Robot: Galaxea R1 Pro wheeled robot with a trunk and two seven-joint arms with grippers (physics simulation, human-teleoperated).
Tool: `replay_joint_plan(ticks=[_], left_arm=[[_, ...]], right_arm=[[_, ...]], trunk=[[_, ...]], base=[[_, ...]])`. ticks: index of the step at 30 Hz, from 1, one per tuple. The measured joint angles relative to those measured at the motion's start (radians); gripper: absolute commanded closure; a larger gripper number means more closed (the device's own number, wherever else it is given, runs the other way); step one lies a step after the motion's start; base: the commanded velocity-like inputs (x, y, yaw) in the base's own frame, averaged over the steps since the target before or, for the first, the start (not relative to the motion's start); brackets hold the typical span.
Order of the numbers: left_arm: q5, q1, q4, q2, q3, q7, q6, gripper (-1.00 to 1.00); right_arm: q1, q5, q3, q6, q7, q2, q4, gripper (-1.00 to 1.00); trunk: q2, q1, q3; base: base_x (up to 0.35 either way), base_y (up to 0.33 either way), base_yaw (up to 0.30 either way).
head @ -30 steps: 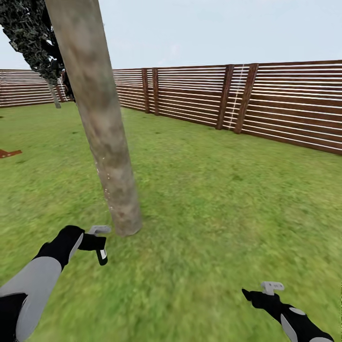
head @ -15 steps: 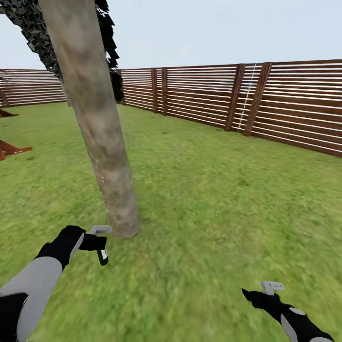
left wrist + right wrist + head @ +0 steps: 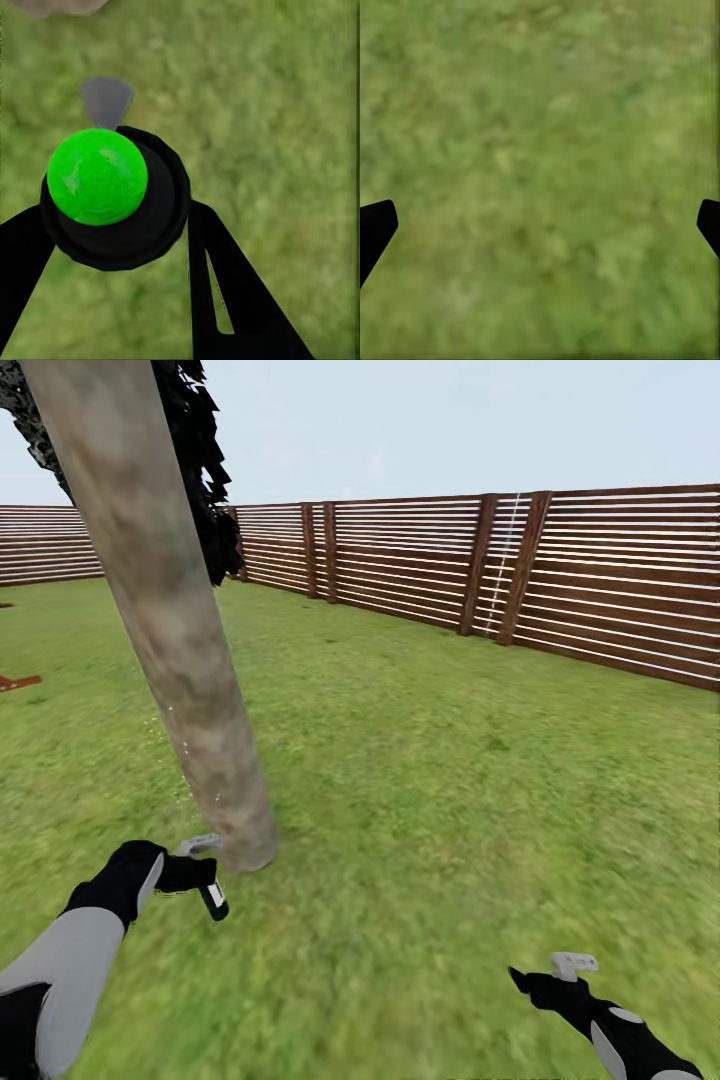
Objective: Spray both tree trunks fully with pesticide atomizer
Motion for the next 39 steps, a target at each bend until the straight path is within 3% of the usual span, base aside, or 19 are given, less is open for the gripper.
replay_joint_plan(ticks=[3, 5, 7, 9, 13, 15, 16, 17, 19, 23, 25, 28, 30, 34, 37, 39], left_arm=[[0.002, -0.117, -0.002, 0.006, 0.001, -0.001, 0.161, 1.00], [-0.006, -0.137, -0.006, 0.016, 0.000, -0.001, 0.178, 1.00], [-0.005, -0.144, -0.067, 0.032, 0.000, -0.002, 0.193, 1.00], [-0.005, -0.145, -0.139, 0.051, 0.000, -0.002, 0.252, 1.00], [0.000, -0.165, -0.164, 0.053, 0.001, -0.002, 0.268, 1.00], [0.002, -0.230, -0.151, 0.053, -0.001, -0.001, 0.274, 1.00], [-0.011, -0.285, -0.136, 0.053, -0.011, 0.001, 0.274, 1.00], [0.010, -0.349, -0.116, 0.052, -0.027, 0.001, 0.279, 1.00], [-0.002, -0.422, -0.062, 0.053, -0.048, 0.002, 0.279, 1.00], [-0.004, -0.520, 0.010, 0.076, -0.059, 0.002, 0.281, 1.00], [-0.005, -0.535, 0.025, 0.086, -0.061, 0.002, 0.285, 1.00], [-0.006, -0.529, 0.148, 0.088, -0.065, 0.002, 0.281, 1.00], [-0.015, -0.513, 0.172, 0.087, -0.088, 0.002, 0.276, 1.00], [-0.019, -0.391, 0.171, 0.083, -0.109, -0.001, 0.267, 1.00], [-0.016, -0.383, 0.159, 0.089, -0.107, -0.001, 0.268, 1.00], [-0.020, -0.416, 0.133, 0.092, -0.108, -0.001, 0.275, 1.00]], right_arm=[[0.000, 0.000, 0.000, 0.001, 0.000, 0.000, 0.001, -1.00], [0.000, 0.000, 0.000, 0.001, 0.001, 0.000, 0.000, -1.00], [0.000, 0.001, 0.000, 0.000, 0.001, 0.001, 0.001, -1.00], [0.000, 0.002, 0.000, 0.000, 0.002, 0.001, 0.001, -1.00], [0.000, 0.002, 0.000, -0.001, 0.001, 0.001, 0.002, -1.00], [0.000, 0.002, 0.000, -0.001, 0.001, 0.001, 0.002, -1.00], [0.000, 0.002, 0.000, -0.001, 0.000, 0.001, 0.002, -1.00], [0.000, 0.002, 0.000, -0.001, 0.000, 0.001, 0.001, -1.00], [0.000, 0.002, 0.000, -0.001, 0.000, 0.001, 0.002, -1.00], [0.000, 0.002, 0.000, -0.001, 0.000, 0.001, 0.018, -1.00], [0.000, 0.002, 0.000, -0.001, 0.000, 0.001, 0.019, -1.00], [0.000, 0.002, 0.000, -0.001, 0.000, 0.001, 0.020, -1.00], [0.000, 0.002, 0.000, -0.001, 0.000, 0.001, 0.020, -1.00], [0.000, 0.002, 0.000, -0.001, 0.000, 0.001, 0.021, -1.00], [0.000, 0.002, 0.000, -0.001, 0.000, 0.002, 0.021, -1.00], [0.000, 0.002, 0.000, -0.001, 0.000, 0.002, 0.021, -1.00]], trunk=[[0.000, 0.000, 0.000], [0.000, 0.000, 0.000], [0.000, 0.000, 0.000], [0.000, 0.000, 0.000], [0.000, 0.000, 0.000], [0.000, 0.000, 0.000], [0.000, 0.000, 0.000], [0.000, 0.000, 0.000], [0.000, 0.000, 0.000], [0.000, 0.000, 0.000], [0.000, 0.000, 0.000], [0.000, 0.000, 0.000], [0.000, 0.000, 0.000], [0.000, 0.000, 0.000], [0.000, 0.000, 0.000], [0.000, 0.000, 0.000]], base=[[0.000, 0.000, -0.006], [0.000, 0.000, -0.001], [-0.199, 0.000, 0.000], [-0.208, 0.000, 0.000], [-0.021, 0.000, 0.000], [-0.001, 0.000, 0.000], [0.000, 0.000, 0.000], [0.000, 0.000, 0.000], [0.000, 0.000, 0.000], [0.000, 0.000, 0.000], [0.000, 0.000, 0.000], [0.000, 0.000, 0.000], [0.000, 0.000, 0.000], [0.000, 0.000, 0.000], [0.000, 0.000, 0.000], [0.000, 0.000, 0.000]])
